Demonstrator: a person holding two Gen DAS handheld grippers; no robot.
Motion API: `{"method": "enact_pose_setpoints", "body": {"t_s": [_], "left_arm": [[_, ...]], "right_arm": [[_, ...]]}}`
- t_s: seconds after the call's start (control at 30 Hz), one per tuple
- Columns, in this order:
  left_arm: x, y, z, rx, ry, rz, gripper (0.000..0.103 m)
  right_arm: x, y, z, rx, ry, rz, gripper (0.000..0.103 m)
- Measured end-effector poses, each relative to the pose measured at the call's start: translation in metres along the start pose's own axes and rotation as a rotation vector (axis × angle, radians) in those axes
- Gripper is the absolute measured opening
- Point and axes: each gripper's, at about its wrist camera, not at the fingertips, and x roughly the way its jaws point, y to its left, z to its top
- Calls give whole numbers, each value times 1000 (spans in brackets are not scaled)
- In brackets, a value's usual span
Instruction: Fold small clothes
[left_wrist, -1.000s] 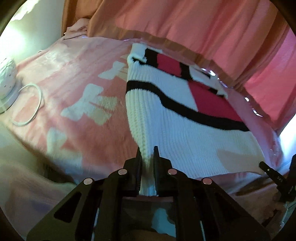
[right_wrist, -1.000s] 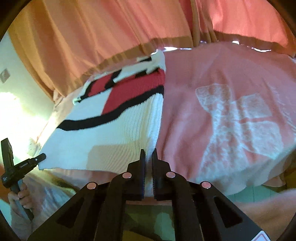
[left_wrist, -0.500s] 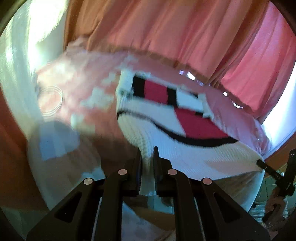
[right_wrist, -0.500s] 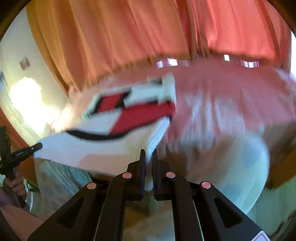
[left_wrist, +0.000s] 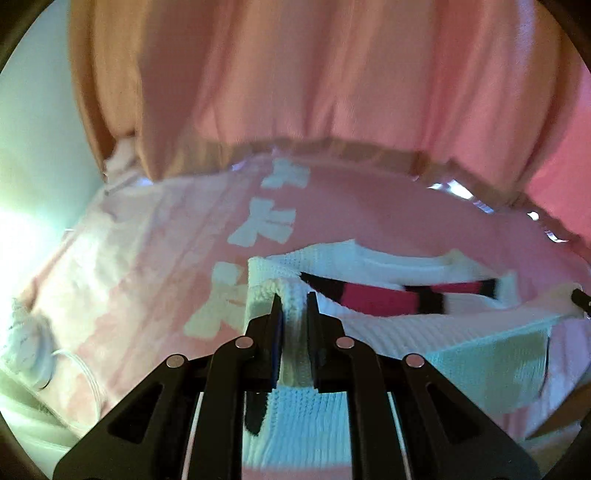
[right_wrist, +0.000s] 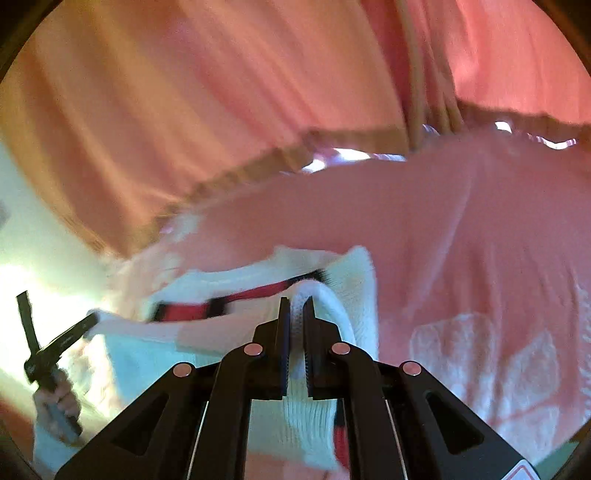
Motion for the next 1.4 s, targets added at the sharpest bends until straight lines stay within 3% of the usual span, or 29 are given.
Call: {"method": "enact_pose_setpoints", "body": {"t_s": [0.1,0.23,0.3,0.37,0.4,0.47,0.57,0.63,0.77,0.87,0.93,1.0,1.03,1.07,1.1,1.13,1.2,1.3,1.4], "left_arm": [[52,3,6,-38,73,5,12],[86,2,10,-6,72,27,17],[90,6,14,-29,65,11,21],[86,9,19,-28,27,9,37],[83,12,21,-25,11,17,50],[75,18,25,-33,-27,22,58],[59,33,28,-55,-84,-41,76],[57,40,27,-69,-88,-56,81],[75,44,20,-88,-14,-66,81],[85,36,16,-84,32,-95,81],[90,26,15,-55,43,-98,80],[96,16,14,-11,59,-81,70],[101,11,12,10,81,-91,52],[106,8,11,26,109,-105,30],[112,4,8,39,149,-106,17],[115,1,6,51,158,-92,7],[104,-3,9,77,113,-62,7],[79,8,18,29,42,-84,7],[100,24,18,-14,89,-24,7]], "right_arm": [[58,-6,11,-17,62,-51,6],[94,-10,13,-66,119,-53,10],[95,-15,18,-64,107,-39,13],[85,-18,25,-53,71,-43,32],[75,-21,29,-53,31,-54,37],[60,-23,36,-54,-22,-59,52],[51,-30,34,-63,-24,-43,53],[60,-27,25,-103,19,-32,53],[85,-6,7,-197,103,-15,53],[102,8,0,-251,132,-55,54],[111,10,-3,-253,141,-74,54],[121,9,-4,-237,150,-95,54],[126,8,-4,-226,159,-97,48],[128,6,-4,-217,161,-95,21],[130,5,-4,-205,168,-87,2],[129,3,-3,-181,176,-66,4],[112,5,4,-158,118,-36,3],[75,3,19,-131,6,7,3],[80,-26,25,-87,-1,-38,3]]}}
